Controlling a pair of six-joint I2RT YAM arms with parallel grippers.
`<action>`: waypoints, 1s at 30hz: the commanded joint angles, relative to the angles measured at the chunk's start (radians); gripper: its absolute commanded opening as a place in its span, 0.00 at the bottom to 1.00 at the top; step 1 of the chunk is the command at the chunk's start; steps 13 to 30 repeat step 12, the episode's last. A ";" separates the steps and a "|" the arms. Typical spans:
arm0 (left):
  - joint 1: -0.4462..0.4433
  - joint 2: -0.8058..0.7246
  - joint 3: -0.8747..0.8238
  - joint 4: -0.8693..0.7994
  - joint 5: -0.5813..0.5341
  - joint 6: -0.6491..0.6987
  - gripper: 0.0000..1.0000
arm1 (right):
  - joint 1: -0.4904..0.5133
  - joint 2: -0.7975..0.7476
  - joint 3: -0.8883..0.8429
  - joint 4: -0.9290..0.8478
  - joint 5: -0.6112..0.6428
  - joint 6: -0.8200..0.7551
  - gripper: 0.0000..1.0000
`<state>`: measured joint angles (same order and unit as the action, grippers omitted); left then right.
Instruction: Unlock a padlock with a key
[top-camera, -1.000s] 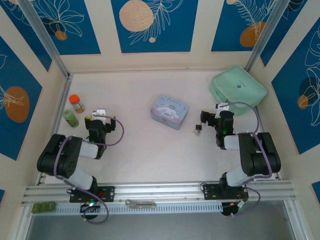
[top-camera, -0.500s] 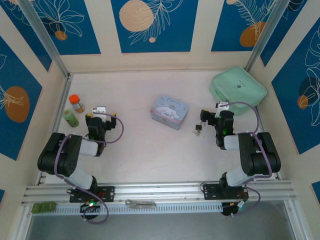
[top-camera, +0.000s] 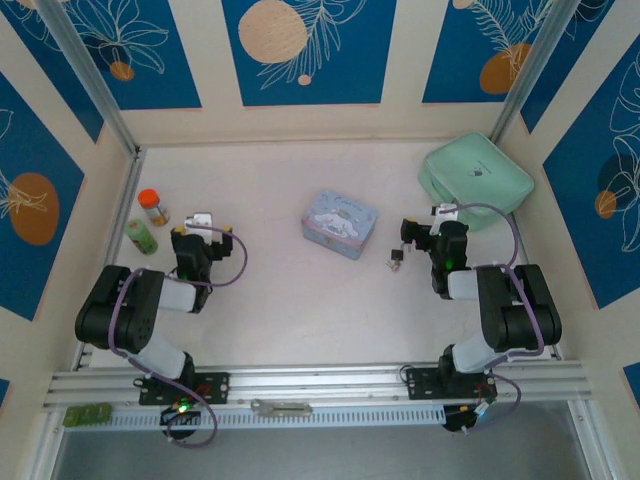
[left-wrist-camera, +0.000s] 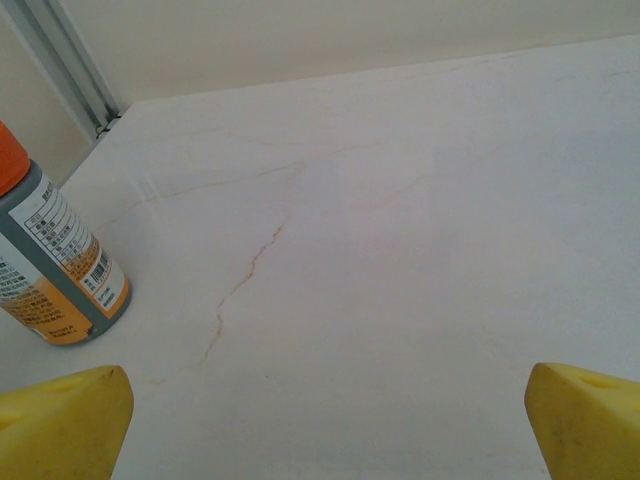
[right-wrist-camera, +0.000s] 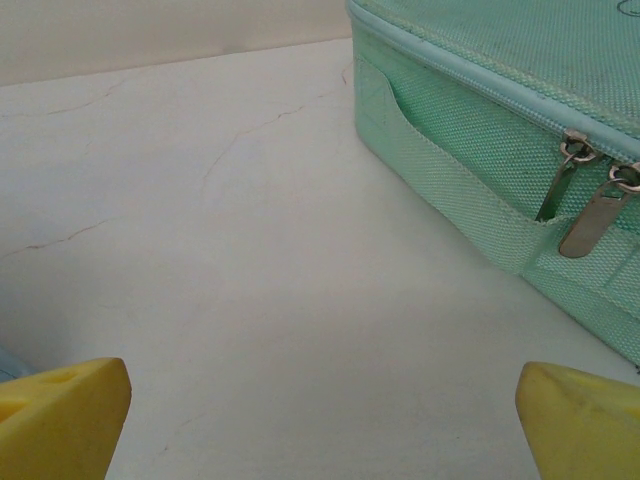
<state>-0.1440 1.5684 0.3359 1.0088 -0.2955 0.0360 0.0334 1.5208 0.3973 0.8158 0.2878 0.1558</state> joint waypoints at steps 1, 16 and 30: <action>0.014 0.006 0.014 0.001 0.013 0.012 1.00 | 0.005 0.001 -0.002 0.034 0.013 -0.018 0.99; 0.017 0.005 0.017 -0.006 0.013 0.004 1.00 | 0.004 0.001 -0.002 0.033 0.008 -0.018 0.99; 0.017 0.005 0.017 -0.006 0.013 0.004 1.00 | 0.004 0.001 -0.002 0.033 0.008 -0.018 0.99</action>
